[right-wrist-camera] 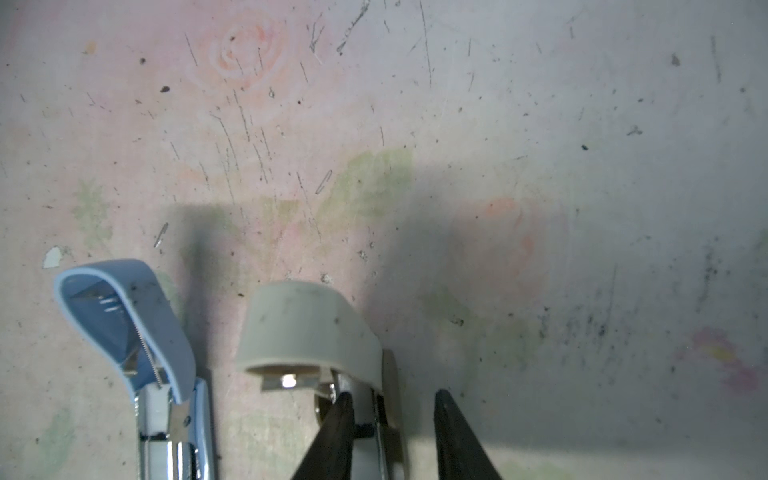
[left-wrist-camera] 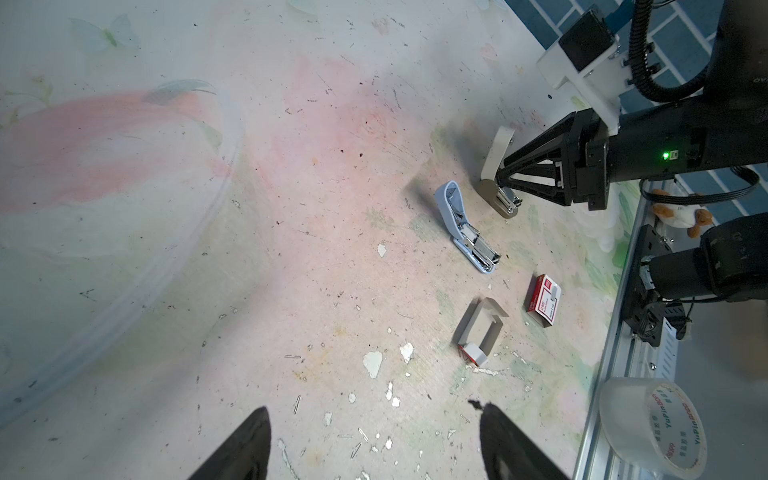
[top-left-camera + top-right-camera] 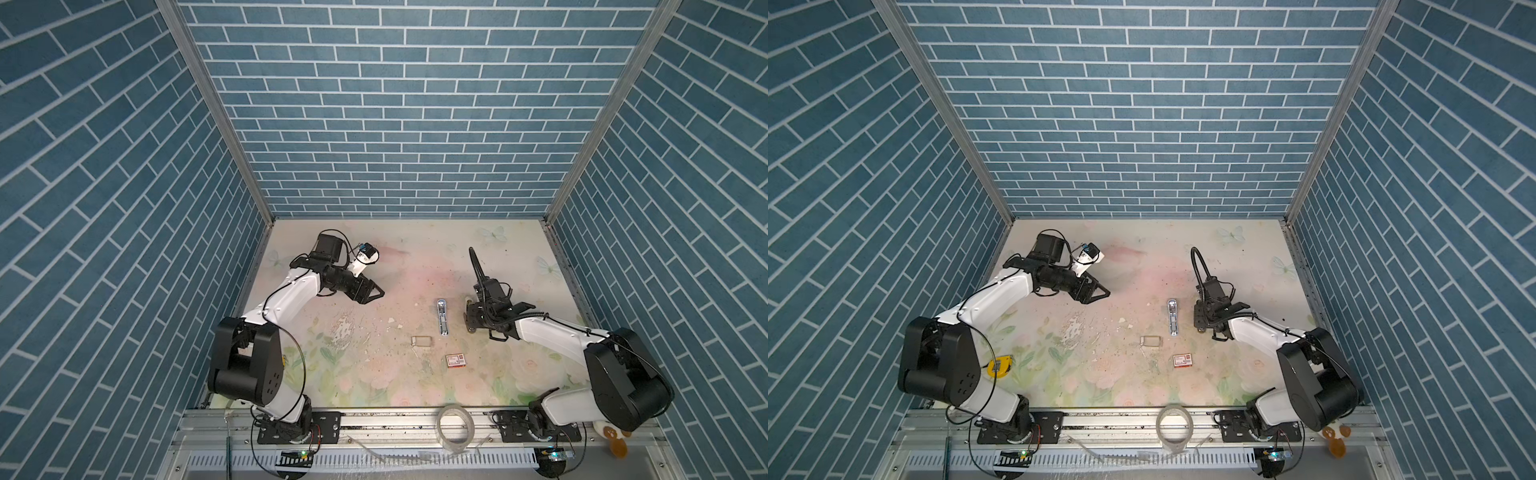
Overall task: Load the staples into the stapler
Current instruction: 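Open the right gripper and lift it off the beige stapler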
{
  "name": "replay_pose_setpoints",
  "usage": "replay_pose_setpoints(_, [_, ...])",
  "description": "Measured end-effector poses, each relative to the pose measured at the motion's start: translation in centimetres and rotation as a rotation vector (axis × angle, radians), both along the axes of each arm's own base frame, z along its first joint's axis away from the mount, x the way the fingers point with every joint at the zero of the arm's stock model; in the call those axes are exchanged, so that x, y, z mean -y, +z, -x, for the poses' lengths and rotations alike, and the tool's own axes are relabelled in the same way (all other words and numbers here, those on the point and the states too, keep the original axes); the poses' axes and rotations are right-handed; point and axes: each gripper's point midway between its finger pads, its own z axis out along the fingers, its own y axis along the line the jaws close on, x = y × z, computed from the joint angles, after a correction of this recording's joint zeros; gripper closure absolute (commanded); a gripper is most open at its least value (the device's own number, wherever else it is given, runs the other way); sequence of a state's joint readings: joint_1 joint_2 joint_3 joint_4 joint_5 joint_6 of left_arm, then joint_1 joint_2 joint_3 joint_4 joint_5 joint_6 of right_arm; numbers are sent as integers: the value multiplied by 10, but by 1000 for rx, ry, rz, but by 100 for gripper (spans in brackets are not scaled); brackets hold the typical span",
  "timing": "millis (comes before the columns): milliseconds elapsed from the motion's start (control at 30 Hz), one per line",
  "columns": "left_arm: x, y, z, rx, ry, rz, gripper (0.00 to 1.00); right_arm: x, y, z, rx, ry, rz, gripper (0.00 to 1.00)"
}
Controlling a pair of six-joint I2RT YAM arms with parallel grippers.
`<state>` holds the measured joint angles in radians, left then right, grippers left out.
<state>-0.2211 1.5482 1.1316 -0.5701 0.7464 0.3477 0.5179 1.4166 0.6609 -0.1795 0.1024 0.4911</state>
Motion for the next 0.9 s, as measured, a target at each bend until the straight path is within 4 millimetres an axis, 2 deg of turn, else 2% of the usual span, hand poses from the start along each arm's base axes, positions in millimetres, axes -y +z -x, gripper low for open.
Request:
replay_pose_setpoints(667, [0, 0, 0, 0, 0, -1, 20, 2, -1, 9, -15, 7, -7, 68])
replay_pose_setpoints(767, [0, 1, 1, 5, -1, -1, 19, -2, 9, 13, 8, 26, -52, 67])
replay_pose_setpoints(900, [-1, 7, 3, 29, -12, -3, 17, -18, 46, 18, 92, 82, -160, 64])
